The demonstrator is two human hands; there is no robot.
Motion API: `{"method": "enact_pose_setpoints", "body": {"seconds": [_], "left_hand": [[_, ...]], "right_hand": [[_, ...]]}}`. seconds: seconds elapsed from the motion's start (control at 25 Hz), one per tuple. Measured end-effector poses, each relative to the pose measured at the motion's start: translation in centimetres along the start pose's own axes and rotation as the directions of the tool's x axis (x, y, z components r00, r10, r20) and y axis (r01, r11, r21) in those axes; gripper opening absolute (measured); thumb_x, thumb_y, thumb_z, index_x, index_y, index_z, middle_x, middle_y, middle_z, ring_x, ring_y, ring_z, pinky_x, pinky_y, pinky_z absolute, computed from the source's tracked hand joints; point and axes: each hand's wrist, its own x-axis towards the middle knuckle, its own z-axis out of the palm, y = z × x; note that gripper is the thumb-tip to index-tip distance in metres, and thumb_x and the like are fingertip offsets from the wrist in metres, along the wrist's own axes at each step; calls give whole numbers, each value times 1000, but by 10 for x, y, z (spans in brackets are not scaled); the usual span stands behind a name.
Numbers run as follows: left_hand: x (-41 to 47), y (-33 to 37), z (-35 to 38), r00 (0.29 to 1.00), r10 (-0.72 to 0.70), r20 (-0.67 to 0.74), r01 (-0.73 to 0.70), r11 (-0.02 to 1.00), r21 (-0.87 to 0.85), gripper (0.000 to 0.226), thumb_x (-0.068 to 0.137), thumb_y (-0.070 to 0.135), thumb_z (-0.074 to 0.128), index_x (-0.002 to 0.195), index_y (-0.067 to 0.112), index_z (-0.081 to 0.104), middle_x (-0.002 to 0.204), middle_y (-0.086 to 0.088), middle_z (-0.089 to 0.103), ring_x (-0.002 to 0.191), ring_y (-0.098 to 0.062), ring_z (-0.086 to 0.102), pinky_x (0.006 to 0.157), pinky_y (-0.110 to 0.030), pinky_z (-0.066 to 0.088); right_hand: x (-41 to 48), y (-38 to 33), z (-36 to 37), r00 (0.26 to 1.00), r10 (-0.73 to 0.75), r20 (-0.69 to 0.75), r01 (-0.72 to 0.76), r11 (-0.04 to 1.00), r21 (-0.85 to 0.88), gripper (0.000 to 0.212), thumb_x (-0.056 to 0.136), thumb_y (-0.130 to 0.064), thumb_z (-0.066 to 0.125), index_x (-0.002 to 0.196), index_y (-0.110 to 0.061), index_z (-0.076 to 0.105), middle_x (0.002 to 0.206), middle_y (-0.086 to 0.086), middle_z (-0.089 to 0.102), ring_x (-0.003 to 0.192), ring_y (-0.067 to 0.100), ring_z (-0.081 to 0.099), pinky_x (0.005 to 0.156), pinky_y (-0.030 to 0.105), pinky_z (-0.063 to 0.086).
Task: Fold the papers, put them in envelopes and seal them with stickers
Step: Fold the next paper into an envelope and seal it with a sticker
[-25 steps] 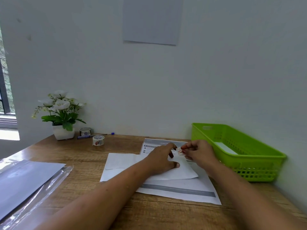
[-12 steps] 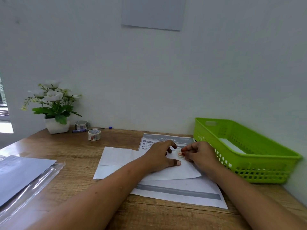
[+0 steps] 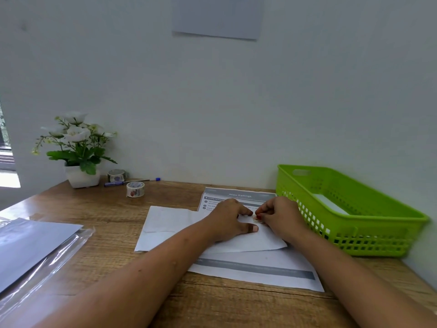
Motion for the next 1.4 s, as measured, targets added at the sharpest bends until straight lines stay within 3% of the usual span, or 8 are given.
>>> {"method": "enact_pose_setpoints", "body": {"seconds": [0.24, 0.4, 0.52, 0.6, 0.84, 1.0, 1.12, 1.4], "left_hand": [[3, -2, 1, 997, 2, 71, -9, 995, 94, 53, 87, 44, 58, 134, 20, 52, 127, -8, 50, 120, -24, 44, 98, -28, 33], [3, 6, -1, 987, 19, 157, -73, 934, 350, 49, 95, 45, 43, 135, 17, 49, 133, -12, 44, 123, -30, 38, 106, -38, 29], [2, 10, -1, 983, 25, 182, -106, 888, 448, 50, 97, 45, 36, 135, 14, 48, 135, -12, 42, 124, -32, 36, 107, -39, 28], [1, 10, -2, 984, 19, 179, -97, 895, 436, 52, 97, 45, 37, 138, 15, 45, 138, -11, 40, 126, -31, 35, 107, -38, 27], [-1, 6, -2, 988, 20, 155, -74, 932, 355, 54, 94, 47, 41, 140, 19, 41, 138, -9, 42, 128, -28, 34, 108, -37, 25], [-5, 12, -5, 986, 21, 166, -85, 918, 386, 52, 97, 45, 37, 143, 20, 37, 140, -9, 38, 128, -28, 32, 106, -34, 23], [-6, 14, -6, 982, 16, 190, -99, 895, 435, 52, 98, 45, 34, 144, 20, 35, 141, -9, 37, 127, -29, 32, 105, -34, 23], [-2, 10, -3, 980, 1, 199, -95, 880, 466, 54, 97, 48, 33, 143, 20, 36, 141, -8, 37, 125, -32, 32, 107, -42, 30]], "right_hand": [[0, -1, 3, 998, -55, 6, 55, 992, -115, 11, 80, -9, 69, 88, -12, 75, 91, 7, 74, 89, 17, 67, 78, 21, 47], [-1, -2, 5, 996, -86, 18, 88, 979, -184, 13, 81, -11, 67, 90, -15, 75, 94, 5, 73, 90, 18, 66, 85, 24, 49], [-2, 0, 2, 997, -69, 36, 75, 977, -201, 13, 82, -17, 68, 94, -15, 74, 91, 4, 69, 84, 16, 60, 78, 22, 45], [-3, 1, -2, 998, -34, 55, 43, 983, -177, 16, 83, -21, 69, 98, -16, 73, 87, 2, 61, 82, 13, 55, 73, 18, 38], [-5, 6, -9, 994, -84, 74, 96, 979, -177, 26, 85, -12, 66, 110, -16, 69, 89, 2, 62, 82, 14, 55, 76, 17, 39], [-4, 5, -9, 979, -135, 153, 173, 945, -276, 26, 90, -12, 59, 113, -17, 69, 108, 10, 68, 99, 22, 62, 90, 24, 45], [-4, 3, -10, 949, -160, 270, 267, 866, -424, 30, 92, -12, 50, 112, -22, 70, 109, 13, 67, 100, 28, 62, 86, 33, 49], [-11, -2, -18, 934, -122, 335, 290, 807, -514, 51, 89, 4, 40, 131, -22, 55, 127, 9, 56, 115, 26, 56, 96, 29, 44]]}}
